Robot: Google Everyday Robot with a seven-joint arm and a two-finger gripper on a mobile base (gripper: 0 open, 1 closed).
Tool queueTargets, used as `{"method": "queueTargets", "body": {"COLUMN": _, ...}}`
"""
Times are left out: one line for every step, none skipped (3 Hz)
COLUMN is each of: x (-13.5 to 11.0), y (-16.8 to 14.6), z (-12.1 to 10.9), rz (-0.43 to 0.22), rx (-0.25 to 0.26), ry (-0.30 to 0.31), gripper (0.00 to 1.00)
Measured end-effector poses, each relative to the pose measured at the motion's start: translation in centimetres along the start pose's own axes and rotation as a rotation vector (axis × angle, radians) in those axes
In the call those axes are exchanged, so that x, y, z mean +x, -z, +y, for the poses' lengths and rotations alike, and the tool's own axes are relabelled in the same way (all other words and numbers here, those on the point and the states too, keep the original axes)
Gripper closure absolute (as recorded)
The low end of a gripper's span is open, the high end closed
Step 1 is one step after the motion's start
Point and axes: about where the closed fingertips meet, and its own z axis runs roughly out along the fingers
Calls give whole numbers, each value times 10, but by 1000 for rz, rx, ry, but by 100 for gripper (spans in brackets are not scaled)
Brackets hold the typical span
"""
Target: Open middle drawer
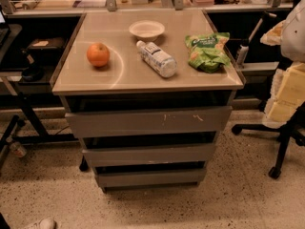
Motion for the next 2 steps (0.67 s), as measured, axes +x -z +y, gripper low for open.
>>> {"method": "queueTargets", "body": {"x": 0, "y": 0, "z": 0, "rz": 0, "rx": 0, "ry": 0, "gripper": 0}}
{"method": "queueTargets", "body": {"x": -2, "y": -13, "z": 11, "rz": -5, "rx": -21, "ry": -4, "gripper": 0}}
